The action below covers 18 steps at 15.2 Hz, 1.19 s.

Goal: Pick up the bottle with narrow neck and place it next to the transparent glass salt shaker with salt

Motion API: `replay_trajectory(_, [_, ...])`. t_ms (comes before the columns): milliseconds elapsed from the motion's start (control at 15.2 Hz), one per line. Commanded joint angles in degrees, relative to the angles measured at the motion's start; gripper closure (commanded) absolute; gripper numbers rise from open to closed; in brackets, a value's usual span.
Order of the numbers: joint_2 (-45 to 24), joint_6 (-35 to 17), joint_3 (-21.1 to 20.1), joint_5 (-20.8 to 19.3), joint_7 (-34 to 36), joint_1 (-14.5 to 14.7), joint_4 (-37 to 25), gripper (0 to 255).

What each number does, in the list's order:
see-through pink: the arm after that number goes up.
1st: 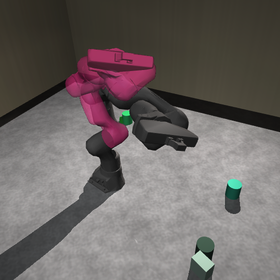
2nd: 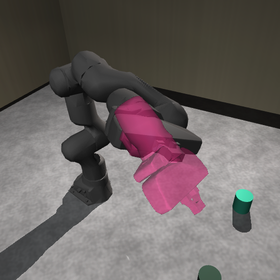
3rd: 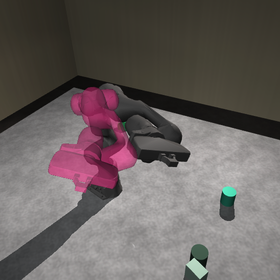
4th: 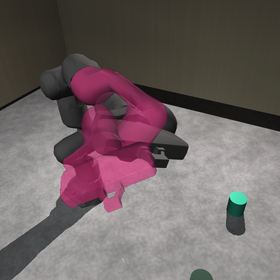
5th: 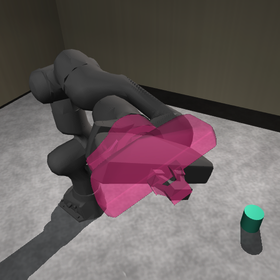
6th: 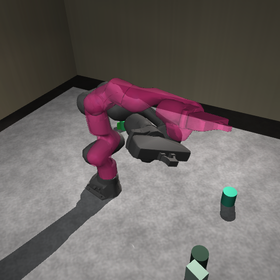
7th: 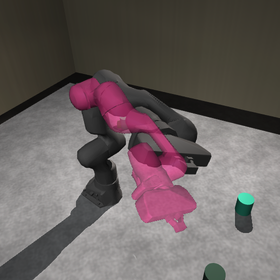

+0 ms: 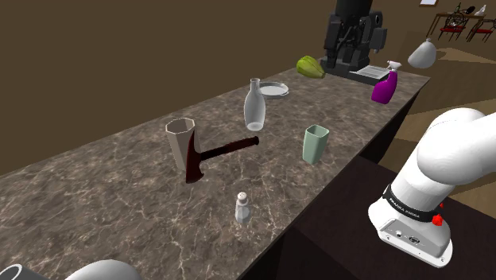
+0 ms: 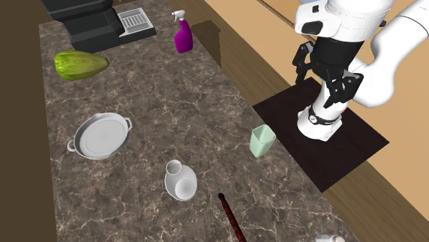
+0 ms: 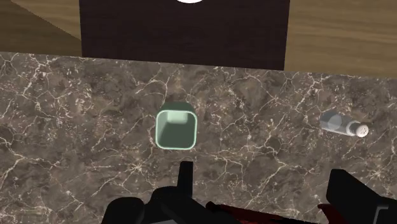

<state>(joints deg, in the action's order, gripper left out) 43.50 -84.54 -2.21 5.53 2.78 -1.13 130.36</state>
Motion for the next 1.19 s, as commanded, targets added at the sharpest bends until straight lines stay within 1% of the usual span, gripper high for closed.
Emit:
replay_trajectory(0, [0.0, 0.0, 0.0, 0.0, 0.0, 0.0, 0.0, 0])
replay_trajectory(528, [-15.51, -10.75, 0.87, -1.87, -3.02, -0.75, -4.77, 0])
replay_trajectory(858, [-25.89, -15.71, 1.31, -2.8, -4.5, -1.14, -10.24, 0])
replay_trajectory(1122, [-34.4, -18.54, 1.61, -3.44, -5.51, -1.4, -15.98, 0])
